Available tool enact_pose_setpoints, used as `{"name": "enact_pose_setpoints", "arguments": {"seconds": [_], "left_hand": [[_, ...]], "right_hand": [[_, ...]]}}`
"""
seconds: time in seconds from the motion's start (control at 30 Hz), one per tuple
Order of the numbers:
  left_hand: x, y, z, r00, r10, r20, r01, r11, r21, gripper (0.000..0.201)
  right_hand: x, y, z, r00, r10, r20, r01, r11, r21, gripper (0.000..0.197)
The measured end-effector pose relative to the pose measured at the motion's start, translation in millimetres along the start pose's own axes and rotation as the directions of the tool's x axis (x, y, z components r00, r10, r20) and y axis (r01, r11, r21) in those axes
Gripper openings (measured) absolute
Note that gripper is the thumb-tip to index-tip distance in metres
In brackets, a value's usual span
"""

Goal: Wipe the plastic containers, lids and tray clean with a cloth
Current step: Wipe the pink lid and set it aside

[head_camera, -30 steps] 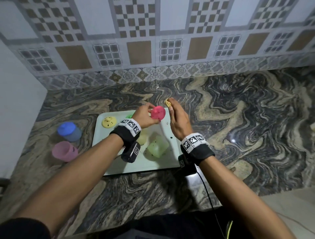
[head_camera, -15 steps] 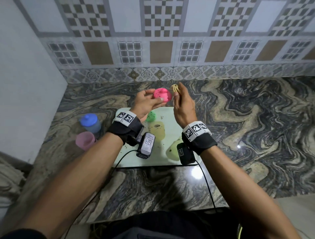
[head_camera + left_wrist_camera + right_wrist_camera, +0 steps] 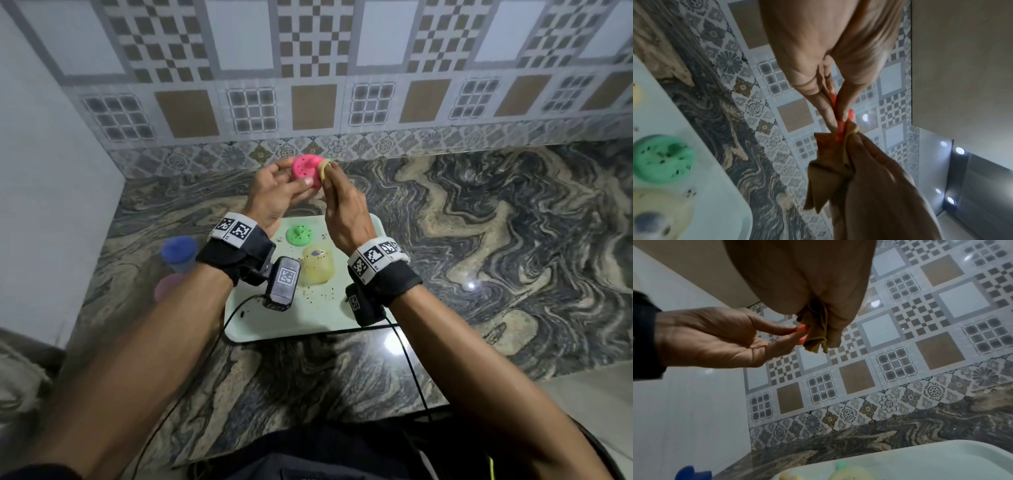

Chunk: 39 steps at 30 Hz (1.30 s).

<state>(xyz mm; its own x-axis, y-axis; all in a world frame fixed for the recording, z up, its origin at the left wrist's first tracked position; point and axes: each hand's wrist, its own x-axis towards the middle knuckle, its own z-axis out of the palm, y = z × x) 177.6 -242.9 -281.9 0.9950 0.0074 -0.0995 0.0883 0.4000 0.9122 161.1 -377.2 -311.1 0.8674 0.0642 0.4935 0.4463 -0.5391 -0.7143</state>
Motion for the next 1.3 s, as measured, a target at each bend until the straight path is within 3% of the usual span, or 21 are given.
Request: {"name": "enact_pose_setpoints", "arguments": {"seconds": [0.17, 0.3, 0.43, 0.53, 0.6, 0.73, 0.87, 0.93, 1.1, 1.3], "left_hand": [[5, 24, -18, 0.991, 0.044, 0.126, -0.055, 0.995, 0.087, 0.052], [3, 37, -30, 0.973, 0.003, 0.232, -0.056, 0.974, 0.221, 0.058], [4, 36, -38, 0.976, 0.006, 0.220, -0.043, 0.985, 0.165, 0.054], [8, 37, -45, 0.988, 0.010, 0.152, -0.024, 0.996, 0.090, 0.044], [11, 39, -47, 0.990, 0.030, 0.138, -0.038, 0.998, 0.058, 0.035], [10, 44, -42, 0.974, 0.044, 0.222, -0.061, 0.996, 0.070, 0.033], [5, 52, -40, 0.944, 0.005, 0.331, -0.076, 0.976, 0.202, 0.038], [6, 51, -37, 0.958, 0.044, 0.282, -0.092, 0.983, 0.157, 0.034], [8, 30, -27, 0.978, 0.208, 0.021, -0.209, 0.968, 0.137, 0.022], [-6, 22, -21, 0.984, 0.149, 0.097, -0.164, 0.972, 0.168, 0.054]], "right_hand": [[17, -9, -6, 1.000, -0.022, 0.019, 0.021, 0.999, 0.050, 0.033], [29, -14, -6, 0.994, -0.079, 0.075, 0.075, 0.995, 0.063, 0.034], [48, -20, -10, 0.986, -0.075, 0.150, 0.072, 0.997, 0.025, 0.034], [50, -17, -10, 0.998, 0.053, -0.027, -0.051, 0.996, 0.077, 0.028], [39, -19, -9, 0.996, 0.047, -0.081, -0.040, 0.996, 0.081, 0.025], [20, -28, -6, 0.990, -0.099, 0.100, 0.093, 0.994, 0.060, 0.038], [28, -23, -8, 0.982, -0.096, 0.162, 0.092, 0.995, 0.033, 0.041], [30, -21, -8, 0.983, -0.062, 0.174, 0.055, 0.998, 0.042, 0.042], [20, -32, -1, 0.983, -0.022, 0.184, 0.012, 0.998, 0.055, 0.048], [19, -31, 1, 0.998, 0.057, 0.028, -0.059, 0.993, 0.104, 0.033]]}}
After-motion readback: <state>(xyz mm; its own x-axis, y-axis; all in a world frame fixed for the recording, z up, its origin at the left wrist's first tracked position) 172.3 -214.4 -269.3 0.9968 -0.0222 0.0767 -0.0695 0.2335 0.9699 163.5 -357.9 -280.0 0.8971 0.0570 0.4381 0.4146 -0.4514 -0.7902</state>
